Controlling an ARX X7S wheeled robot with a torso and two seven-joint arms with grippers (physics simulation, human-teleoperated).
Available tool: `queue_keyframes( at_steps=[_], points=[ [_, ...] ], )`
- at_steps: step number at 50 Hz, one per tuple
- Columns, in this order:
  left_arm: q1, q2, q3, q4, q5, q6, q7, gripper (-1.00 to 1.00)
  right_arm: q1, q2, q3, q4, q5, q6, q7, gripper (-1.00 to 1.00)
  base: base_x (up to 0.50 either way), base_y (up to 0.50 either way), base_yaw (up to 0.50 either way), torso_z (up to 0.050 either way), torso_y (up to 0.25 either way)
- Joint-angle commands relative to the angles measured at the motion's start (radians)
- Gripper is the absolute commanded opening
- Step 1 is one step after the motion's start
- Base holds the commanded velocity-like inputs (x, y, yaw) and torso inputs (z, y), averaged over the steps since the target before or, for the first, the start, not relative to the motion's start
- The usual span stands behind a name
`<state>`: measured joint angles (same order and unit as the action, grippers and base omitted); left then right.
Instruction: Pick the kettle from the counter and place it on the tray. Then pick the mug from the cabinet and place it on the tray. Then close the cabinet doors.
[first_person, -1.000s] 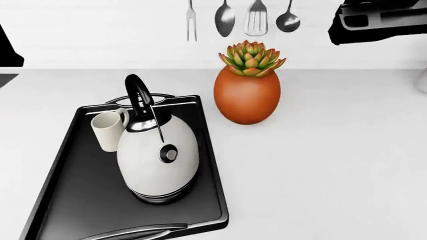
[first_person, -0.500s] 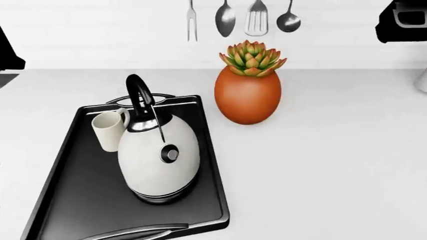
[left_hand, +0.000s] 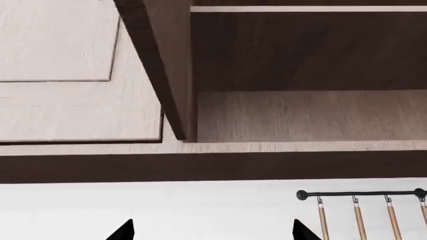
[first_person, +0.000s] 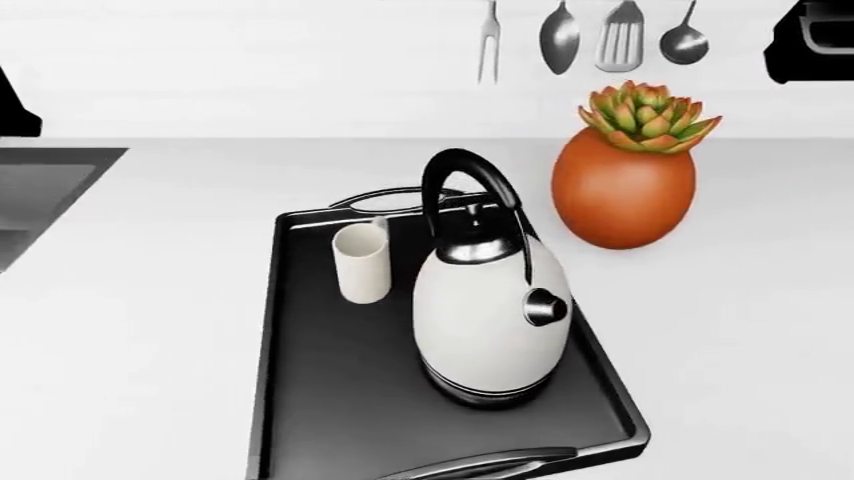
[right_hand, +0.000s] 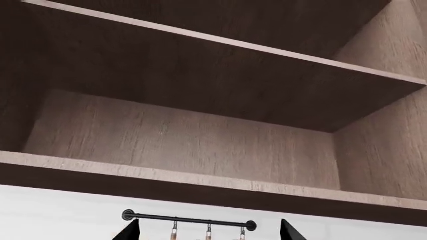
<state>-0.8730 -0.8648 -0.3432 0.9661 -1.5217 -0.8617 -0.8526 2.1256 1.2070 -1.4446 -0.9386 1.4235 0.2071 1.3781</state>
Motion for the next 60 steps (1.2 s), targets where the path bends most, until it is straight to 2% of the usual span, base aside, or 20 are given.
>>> queue_keyframes(
  at_steps=[1, 17, 20, 26, 31, 34, 38, 45, 50, 60],
  points=[
    [-0.011, -0.006, 0.004, -0.003, -0.005, 0.004, -0.008, 1.00, 0.001, -0.001, 0.014, 0.000, 0.011, 0.009, 0.001, 1.00, 0.00, 0.50, 0.00, 0.000, 0.000],
    [-0.008, -0.011, 0.010, -0.026, 0.000, 0.002, -0.024, 1.00, -0.024, -0.002, 0.024, 0.007, 0.003, -0.001, -0.006, 1.00, 0.00, 0.50, 0.00, 0.001, 0.000],
    [-0.017, -0.022, 0.016, -0.049, -0.020, 0.000, -0.039, 1.00, -0.032, 0.005, 0.029, 0.009, 0.007, -0.019, -0.011, 1.00, 0.00, 0.00, 0.00, 0.000, 0.000],
    [-0.127, -0.104, 0.086, -0.085, 0.036, -0.072, -0.167, 1.00, -0.047, 0.015, 0.032, 0.015, 0.005, -0.033, -0.014, 1.00, 0.00, 0.00, 0.00, 0.000, 0.000],
    [-0.202, -0.168, 0.079, -0.133, 0.073, -0.094, -0.219, 1.00, -0.045, 0.020, 0.039, 0.008, 0.009, -0.031, -0.012, 1.00, 0.00, 0.00, 0.00, 0.000, 0.000],
    [-0.253, -0.190, 0.075, -0.170, 0.101, -0.086, -0.182, 1.00, -0.050, 0.023, 0.044, 0.008, 0.015, -0.045, -0.016, 1.00, 0.00, 0.00, 0.00, 0.000, 0.000],
    [-0.336, -0.187, 0.094, -0.220, 0.160, -0.044, -0.074, 1.00, -0.048, 0.021, 0.049, 0.009, 0.021, -0.041, -0.014, 1.00, 0.00, 0.00, 0.00, 0.000, 0.000],
    [-0.565, -0.176, 0.234, -0.352, 0.215, -0.047, 0.044, 1.00, -0.030, 0.015, 0.062, -0.001, 0.037, -0.020, -0.008, 1.00, 0.00, 0.00, 0.00, 0.000, 0.000],
    [-0.730, -0.133, 0.357, -0.458, 0.315, -0.050, 0.143, 1.00, -0.019, 0.017, 0.072, -0.002, 0.053, -0.013, -0.009, 1.00, 0.00, 0.00, 0.00, 0.000, 0.000],
    [-1.010, 0.014, 0.545, -0.710, 0.474, -0.041, 0.293, 1.00, -0.023, 0.013, 0.080, 0.000, 0.058, -0.007, -0.013, 1.00, 0.00, 0.00, 0.00, 0.000, 0.000]
  ],
)
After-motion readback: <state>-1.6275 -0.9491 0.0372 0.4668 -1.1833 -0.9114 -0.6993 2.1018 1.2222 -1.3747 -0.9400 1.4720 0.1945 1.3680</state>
